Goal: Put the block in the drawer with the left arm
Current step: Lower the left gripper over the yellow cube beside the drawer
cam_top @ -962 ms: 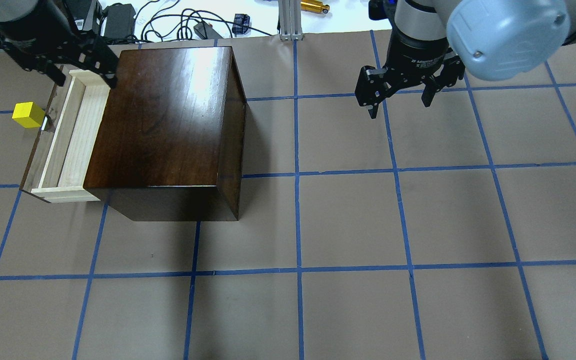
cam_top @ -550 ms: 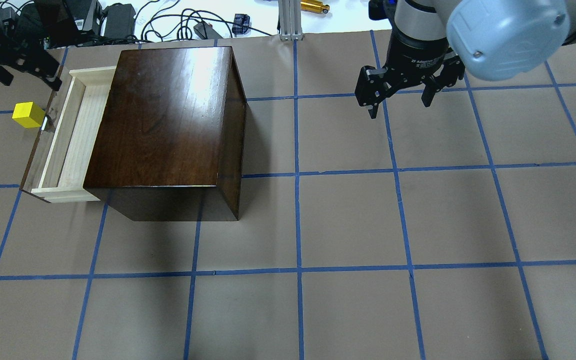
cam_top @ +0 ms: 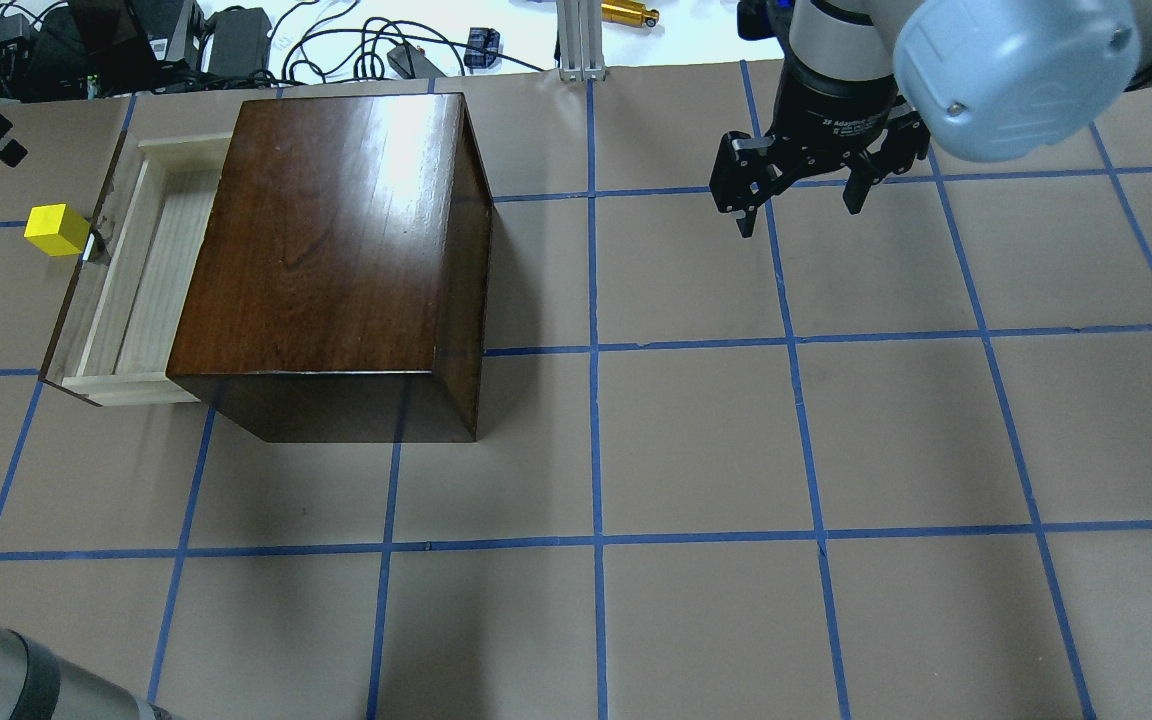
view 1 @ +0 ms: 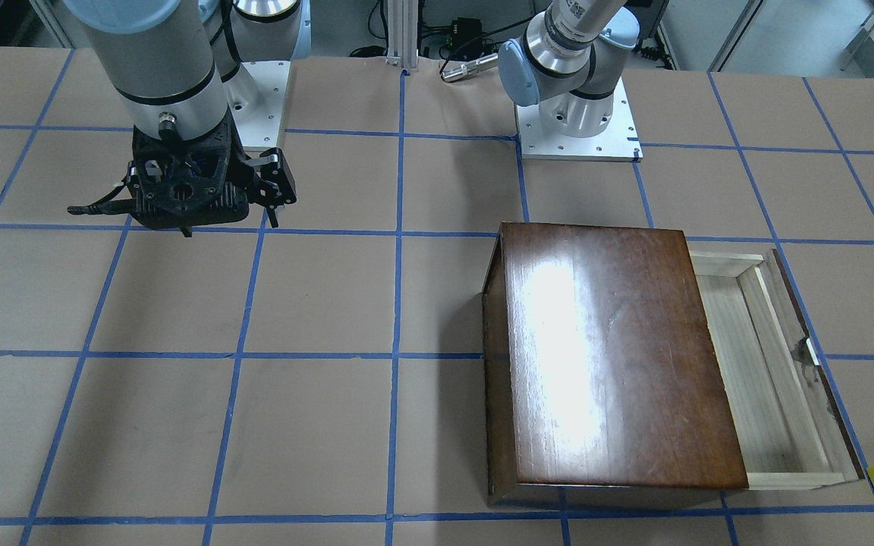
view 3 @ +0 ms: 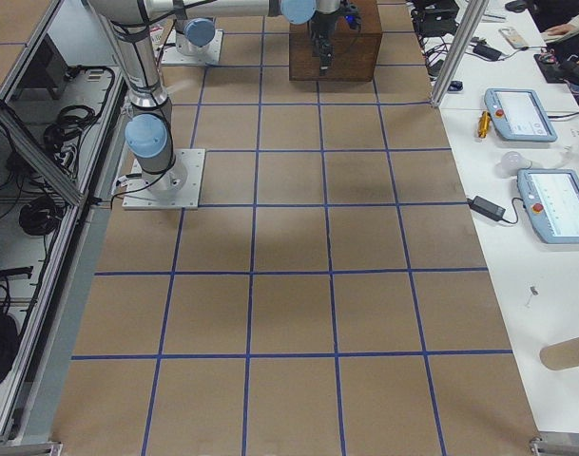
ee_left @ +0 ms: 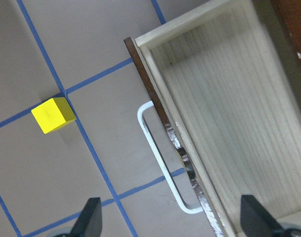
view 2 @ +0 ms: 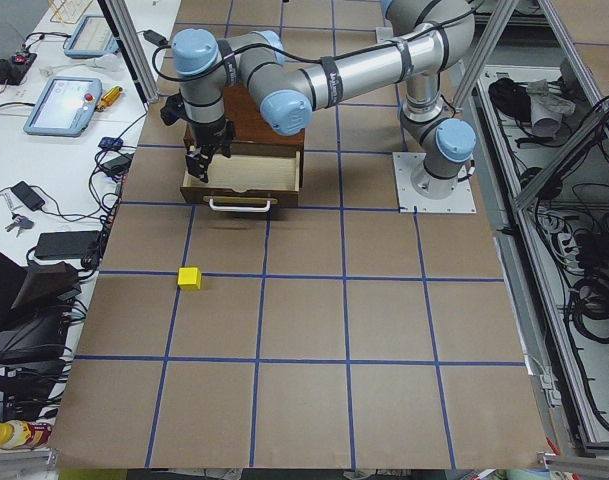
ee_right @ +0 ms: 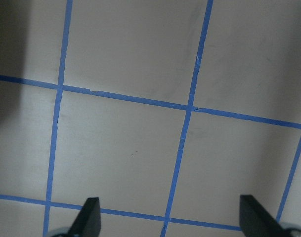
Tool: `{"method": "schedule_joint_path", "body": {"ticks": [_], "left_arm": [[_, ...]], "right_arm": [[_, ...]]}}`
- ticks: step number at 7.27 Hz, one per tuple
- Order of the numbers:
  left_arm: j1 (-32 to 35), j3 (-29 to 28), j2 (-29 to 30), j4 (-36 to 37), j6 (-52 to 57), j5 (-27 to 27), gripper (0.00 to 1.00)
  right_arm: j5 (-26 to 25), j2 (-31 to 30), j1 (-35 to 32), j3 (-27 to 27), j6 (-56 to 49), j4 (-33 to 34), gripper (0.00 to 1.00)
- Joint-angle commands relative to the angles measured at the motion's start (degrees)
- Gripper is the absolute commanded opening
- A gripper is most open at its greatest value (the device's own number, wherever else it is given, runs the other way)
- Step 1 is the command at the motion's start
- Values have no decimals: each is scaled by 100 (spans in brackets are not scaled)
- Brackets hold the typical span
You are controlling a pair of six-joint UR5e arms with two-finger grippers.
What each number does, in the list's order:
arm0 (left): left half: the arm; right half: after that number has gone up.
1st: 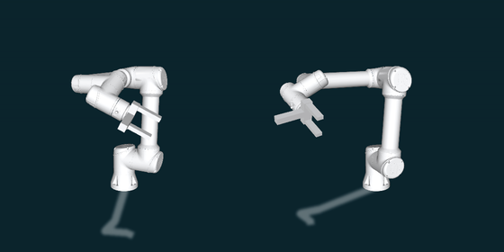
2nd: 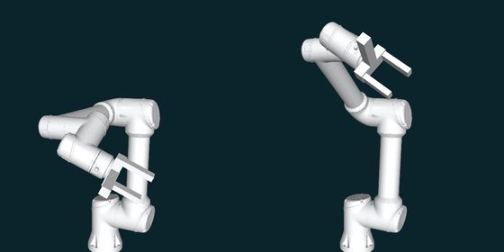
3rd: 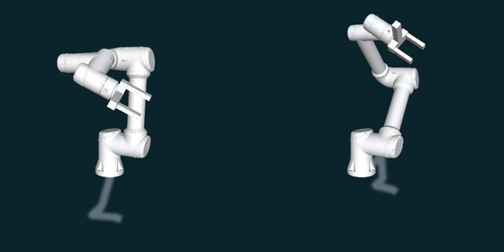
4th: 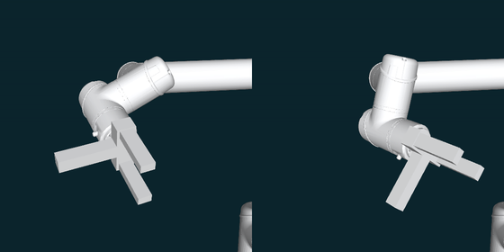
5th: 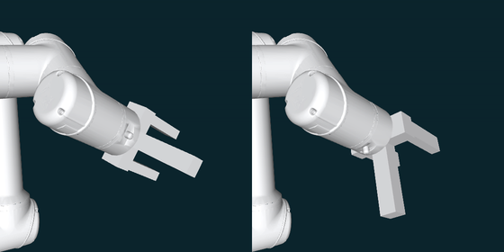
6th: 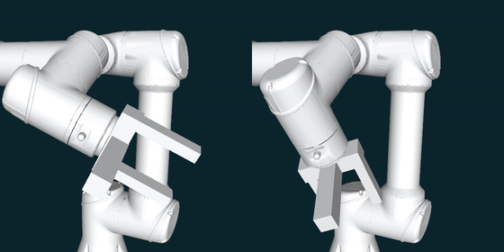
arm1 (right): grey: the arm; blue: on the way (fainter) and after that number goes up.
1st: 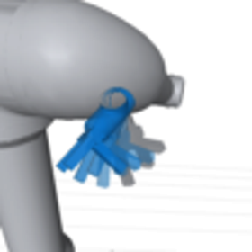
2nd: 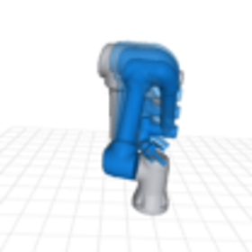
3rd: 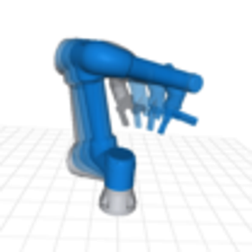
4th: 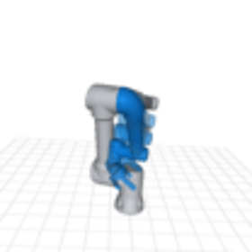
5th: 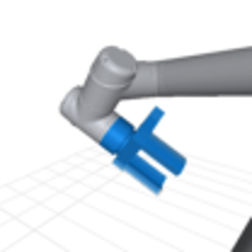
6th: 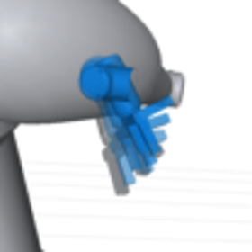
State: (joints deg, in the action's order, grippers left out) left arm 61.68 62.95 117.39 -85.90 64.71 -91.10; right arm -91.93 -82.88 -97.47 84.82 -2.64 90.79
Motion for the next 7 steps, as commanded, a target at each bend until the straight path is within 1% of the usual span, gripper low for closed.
{"method": "schedule_joint_path", "body": {"ticks": [1, 2, 3, 4, 5, 6, 7], "left_arm": [[-182, -632, 800, 12, 1912, -153, 100], [-270, -783, 1012, 99, 2914, -162, 100], [-332, -810, 1196, 378, 4125, -162, 100], [-437, -811, 1372, 616, 5016, -162, 100], [-499, -802, 1557, 966, 5634, -162, 98], [-508, -767, 1733, 1109, 5971, -171, 98], [-604, -793, 1856, 1128, 6000, -162, 100]], "right_arm": [[0, 0, 0, 0, -8, 0, 100], [0, 0, 0, 0, -8, 0, 100], [0, -9, 0, 0, -8, 0, 100], [0, 0, 0, 0, -8, 0, 100], [0, 0, 0, 0, -8, 0, 100], [0, 0, 0, 0, -8, 0, 100], [0, 0, 0, 0, -8, 0, 100]]}}
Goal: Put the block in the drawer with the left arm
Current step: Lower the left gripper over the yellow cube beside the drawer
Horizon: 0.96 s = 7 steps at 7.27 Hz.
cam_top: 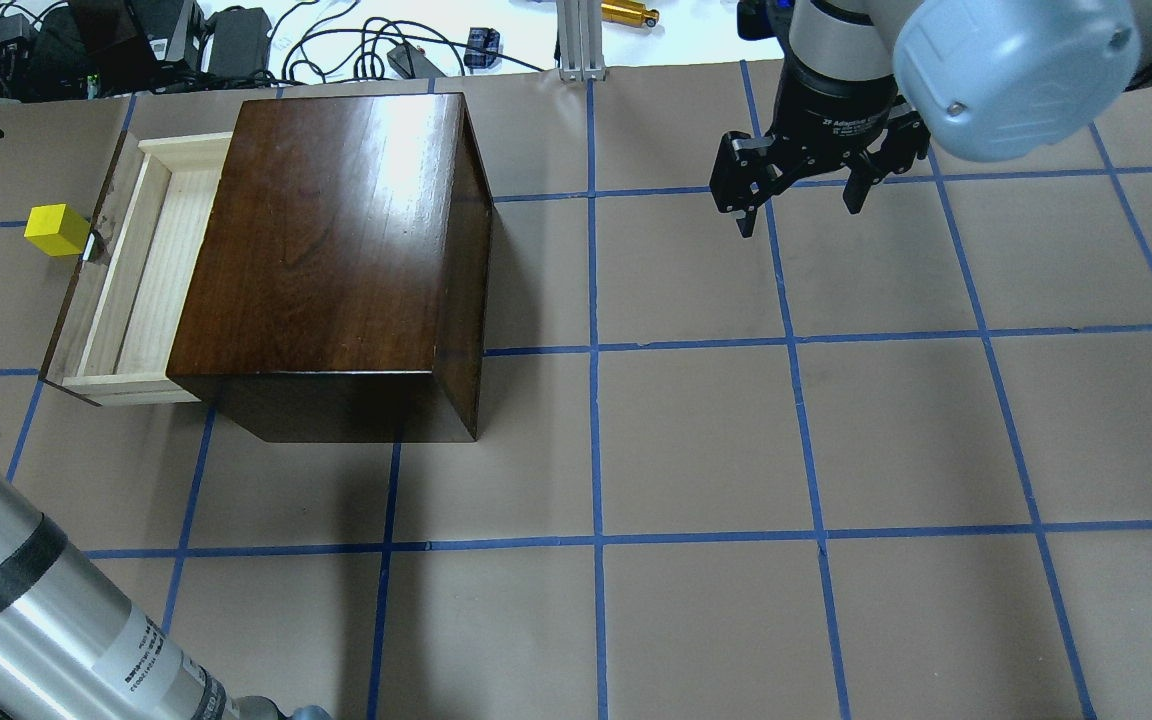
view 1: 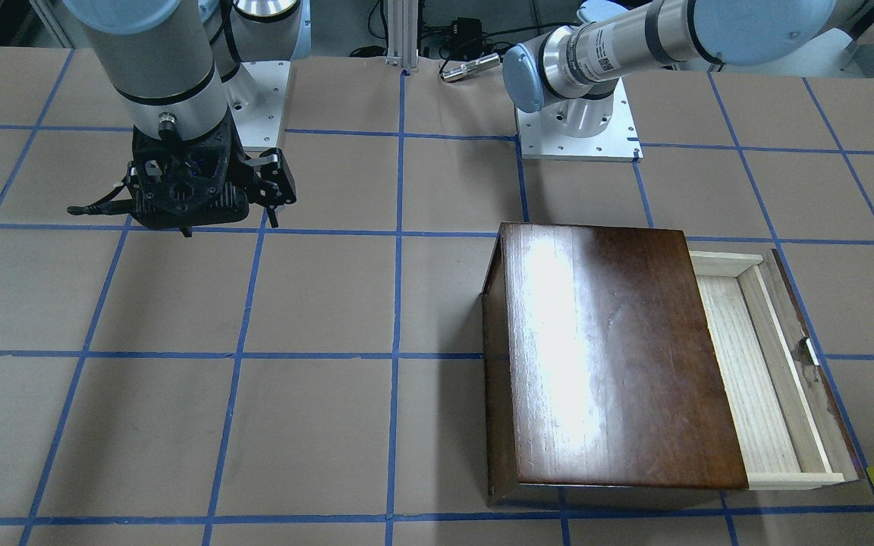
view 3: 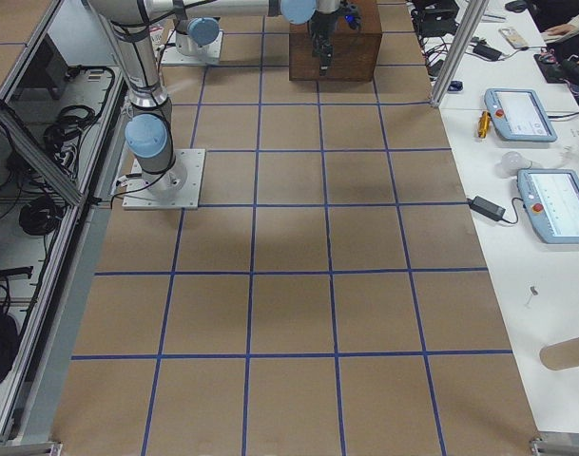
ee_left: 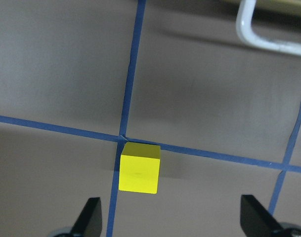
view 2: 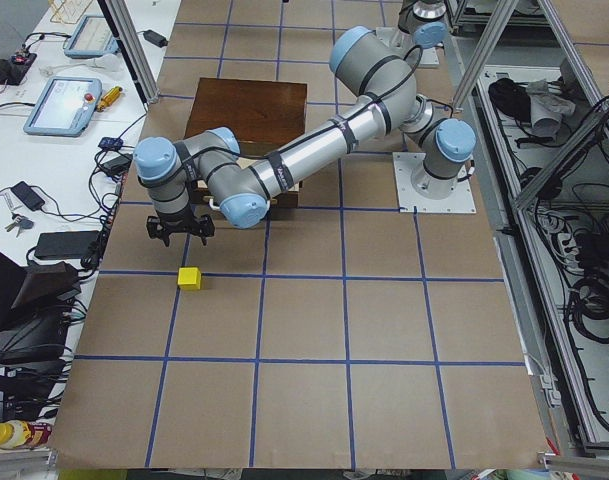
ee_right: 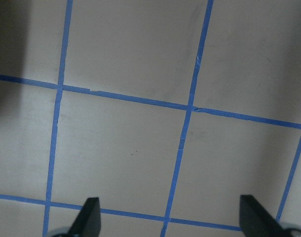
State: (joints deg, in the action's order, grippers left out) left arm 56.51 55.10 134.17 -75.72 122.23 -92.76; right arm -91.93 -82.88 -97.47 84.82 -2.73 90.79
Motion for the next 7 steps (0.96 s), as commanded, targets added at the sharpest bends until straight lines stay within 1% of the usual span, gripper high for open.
{"method": "schedule_joint_path", "body": {"ticks": [1, 2, 5, 7], "left_arm": [[-131, -26, 327, 119, 449, 12, 100], [-140, 0, 459, 406, 494, 21, 100], [-149, 36, 618, 435, 486, 65, 100], [-149, 53, 759, 706, 477, 83, 100]], "right_arm": [[0, 0, 0, 0, 0, 0, 100], [0, 0, 0, 0, 0, 0, 100], [0, 0, 0, 0, 9, 0, 100], [0, 0, 0, 0, 0, 0, 100]]}}
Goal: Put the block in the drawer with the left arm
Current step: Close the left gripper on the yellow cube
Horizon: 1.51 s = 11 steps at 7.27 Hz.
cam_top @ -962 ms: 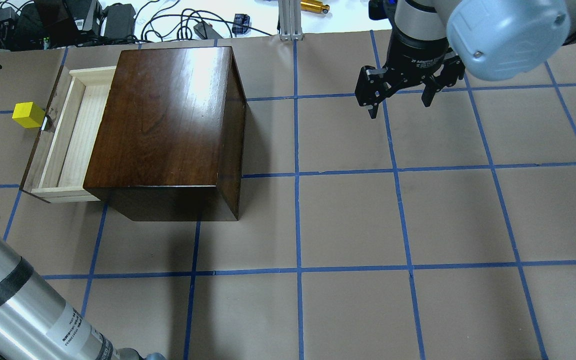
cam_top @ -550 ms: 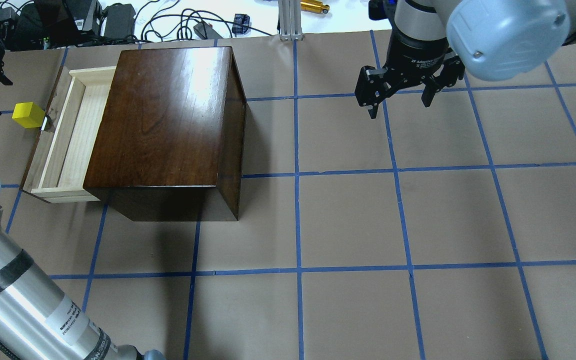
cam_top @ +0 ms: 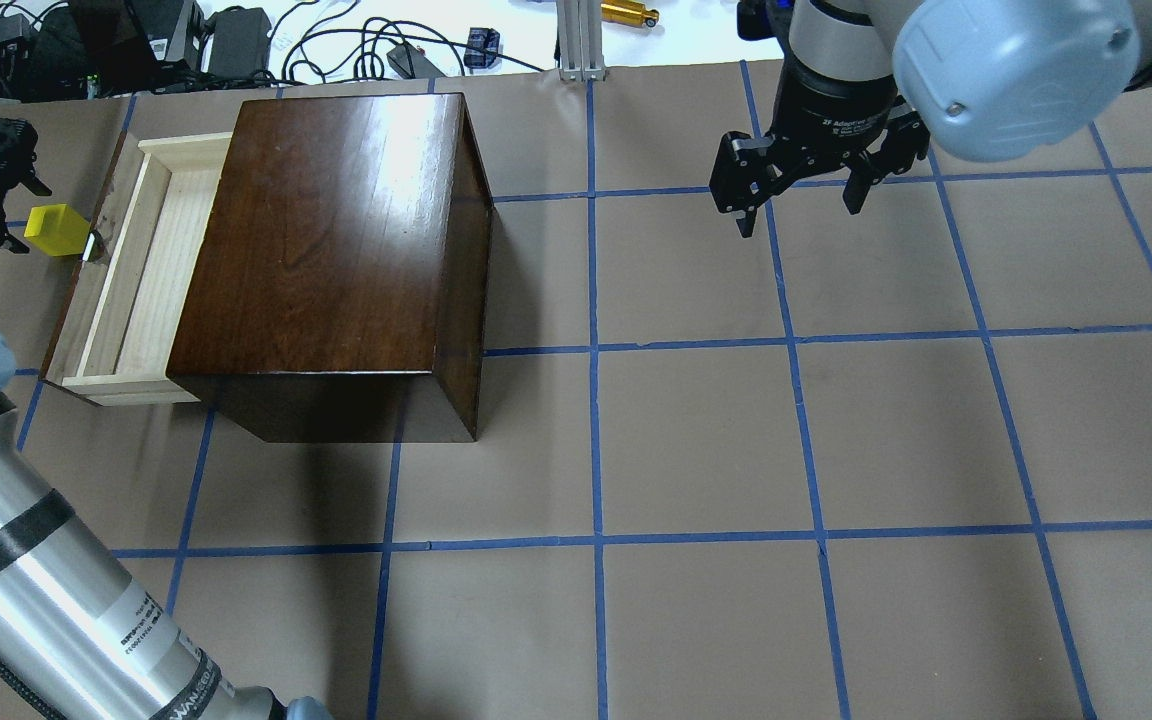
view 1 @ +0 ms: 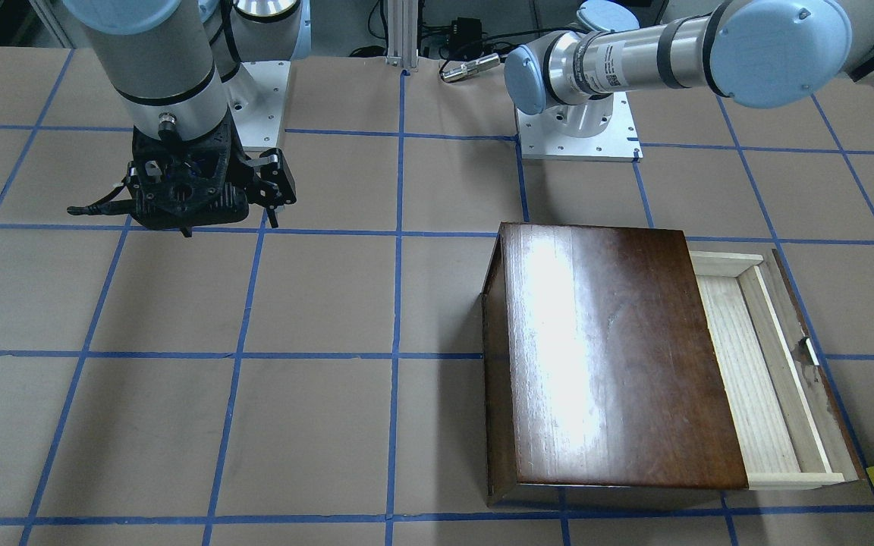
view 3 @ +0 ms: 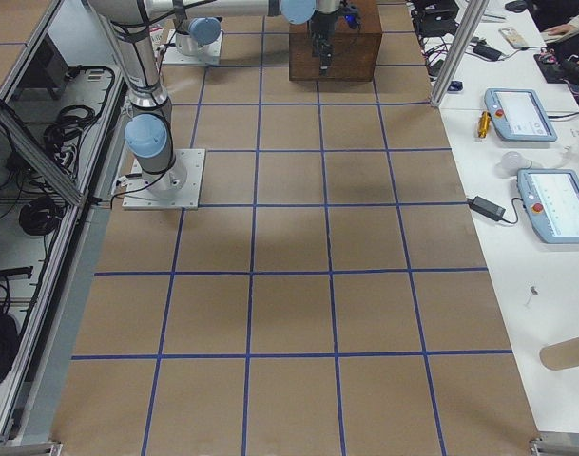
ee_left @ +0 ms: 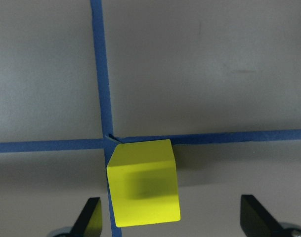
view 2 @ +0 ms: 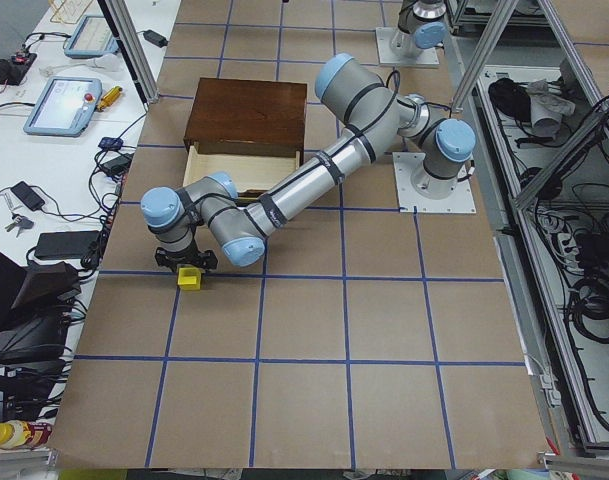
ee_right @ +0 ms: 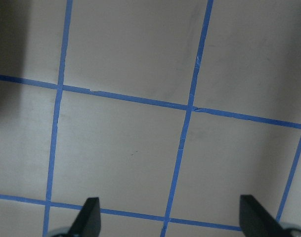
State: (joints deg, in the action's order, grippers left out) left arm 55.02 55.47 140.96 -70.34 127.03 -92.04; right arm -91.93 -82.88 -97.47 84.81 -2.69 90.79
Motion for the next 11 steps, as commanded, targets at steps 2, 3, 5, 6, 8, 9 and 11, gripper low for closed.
{"method": "schedule_joint_path", "body": {"ticks": [2, 3, 5, 6, 8, 9, 11], "left_arm": [[0, 25, 168, 293, 6, 10, 100], [0, 34, 186, 293, -3, 19, 100], [0, 69, 326, 503, 6, 150, 100], [-9, 60, 362, 522, 6, 151, 100], [-18, 60, 362, 522, -3, 160, 100], [-18, 60, 362, 522, -3, 160, 100], [-18, 60, 345, 513, 6, 238, 59]], "right_arm": [[0, 0, 0, 0, 6, 0, 100], [0, 0, 0, 0, -3, 0, 100], [0, 0, 0, 0, -3, 0, 100], [0, 0, 0, 0, -3, 0, 100], [0, 0, 0, 0, 6, 0, 100], [0, 0, 0, 0, 6, 0, 100], [0, 0, 0, 0, 6, 0, 100]]}}
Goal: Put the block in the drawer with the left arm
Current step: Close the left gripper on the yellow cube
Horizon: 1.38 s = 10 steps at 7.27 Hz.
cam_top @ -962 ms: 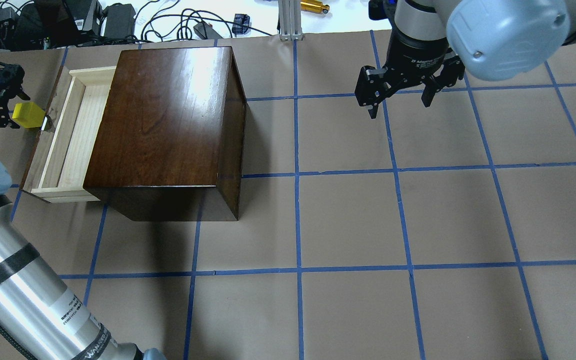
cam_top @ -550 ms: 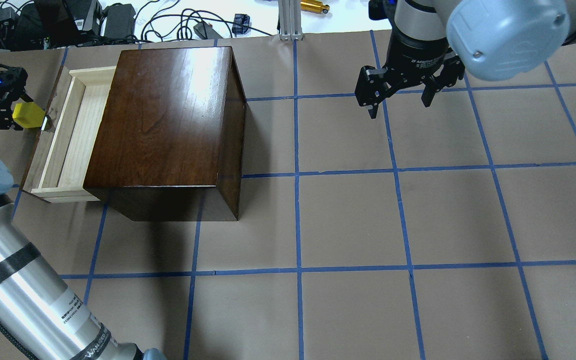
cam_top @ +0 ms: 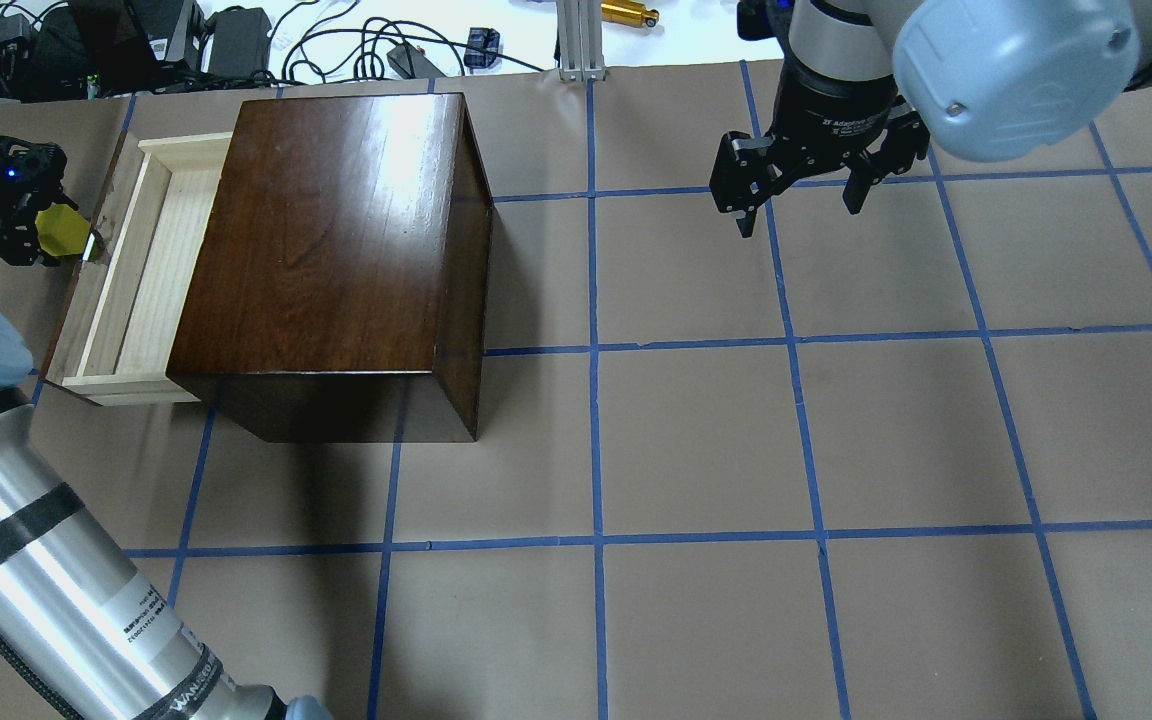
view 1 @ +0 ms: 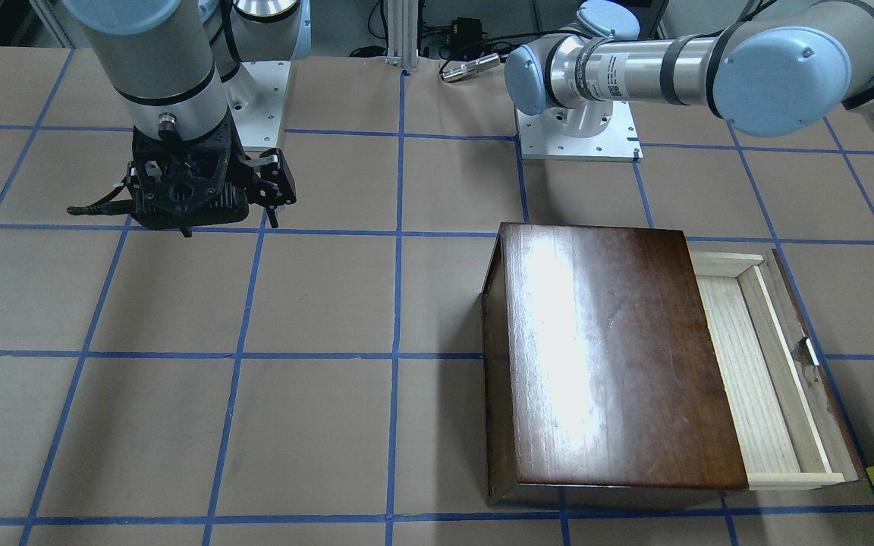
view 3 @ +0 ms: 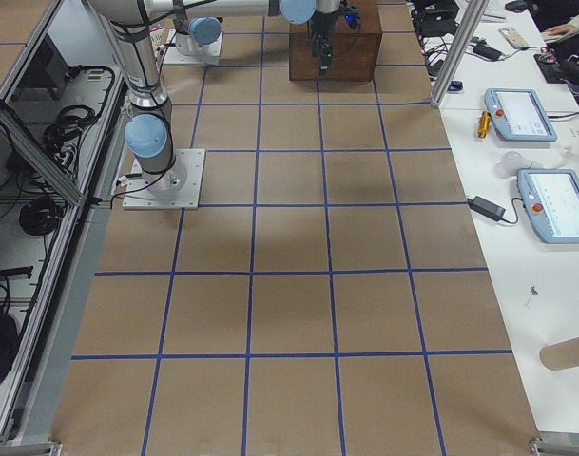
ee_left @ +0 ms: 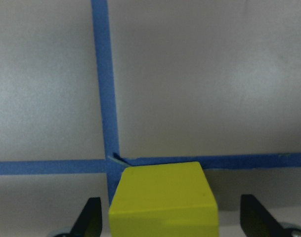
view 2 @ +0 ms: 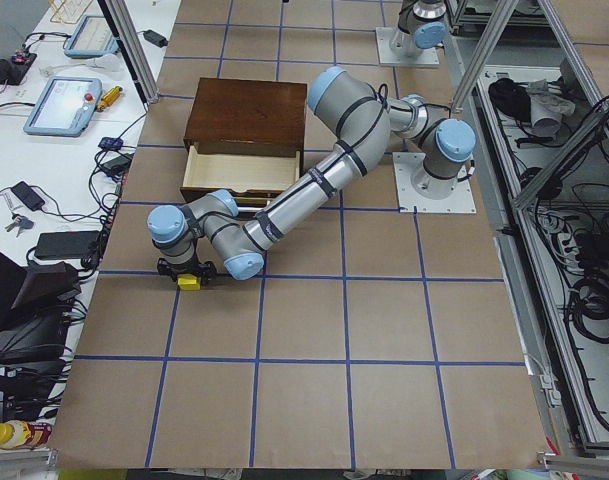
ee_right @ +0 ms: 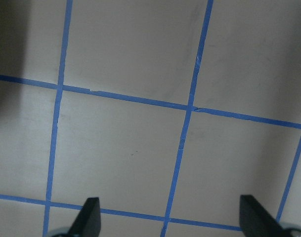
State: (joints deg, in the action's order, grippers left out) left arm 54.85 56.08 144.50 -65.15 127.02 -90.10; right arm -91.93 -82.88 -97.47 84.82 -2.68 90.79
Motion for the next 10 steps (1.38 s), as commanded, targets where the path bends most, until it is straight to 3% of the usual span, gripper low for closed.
{"method": "schedule_joint_path", "body": {"ticks": [1, 2, 10], "left_arm": [[0, 0, -18, 2, 7, 46, 22], [0, 0, -18, 2, 7, 37, 1], [0, 0, -36, -7, 7, 37, 0]], "right_arm": [[0, 0, 0, 0, 4, 0, 100], [0, 0, 0, 0, -5, 0, 100], [0, 0, 0, 0, -5, 0, 100]]}}
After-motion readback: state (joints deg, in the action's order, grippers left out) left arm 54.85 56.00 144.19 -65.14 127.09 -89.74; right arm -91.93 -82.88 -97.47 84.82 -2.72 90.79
